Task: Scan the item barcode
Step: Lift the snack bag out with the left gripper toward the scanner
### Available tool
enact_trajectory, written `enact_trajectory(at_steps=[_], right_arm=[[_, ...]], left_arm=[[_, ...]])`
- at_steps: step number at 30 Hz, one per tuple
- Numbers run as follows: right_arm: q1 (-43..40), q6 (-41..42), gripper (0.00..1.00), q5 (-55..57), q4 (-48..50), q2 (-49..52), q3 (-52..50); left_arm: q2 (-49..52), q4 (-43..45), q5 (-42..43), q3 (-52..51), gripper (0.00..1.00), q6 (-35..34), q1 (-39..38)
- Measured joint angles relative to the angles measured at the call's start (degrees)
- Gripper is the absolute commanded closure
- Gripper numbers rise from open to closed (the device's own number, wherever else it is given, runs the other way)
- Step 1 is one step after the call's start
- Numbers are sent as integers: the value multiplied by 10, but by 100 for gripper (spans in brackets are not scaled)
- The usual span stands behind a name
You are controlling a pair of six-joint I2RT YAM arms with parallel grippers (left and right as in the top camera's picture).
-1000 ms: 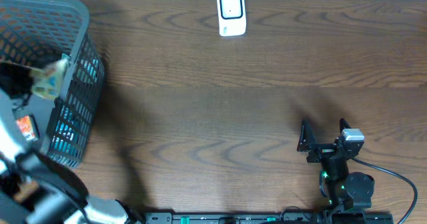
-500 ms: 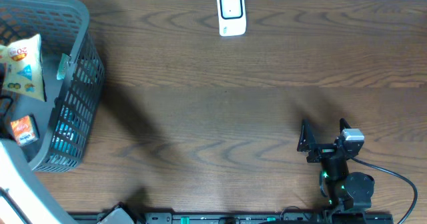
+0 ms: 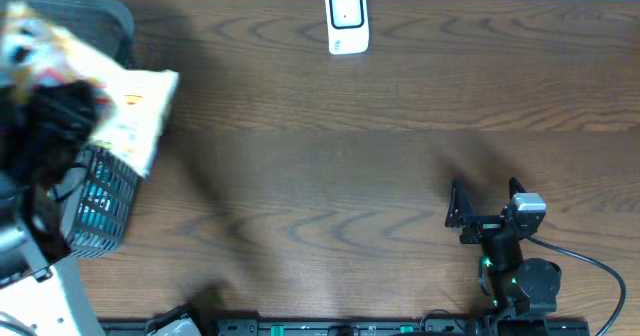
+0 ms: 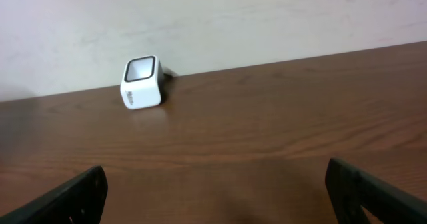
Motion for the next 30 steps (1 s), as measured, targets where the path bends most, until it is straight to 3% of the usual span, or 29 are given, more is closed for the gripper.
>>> enact_trajectory(at_steps=[16, 30], right_arm=[[0, 0, 1, 0, 0, 0, 0], [0, 0, 1, 0, 0, 0, 0]], left_arm=[[98, -10, -19, -45, 93, 123, -292], [241, 39, -92, -106, 93, 152, -438]])
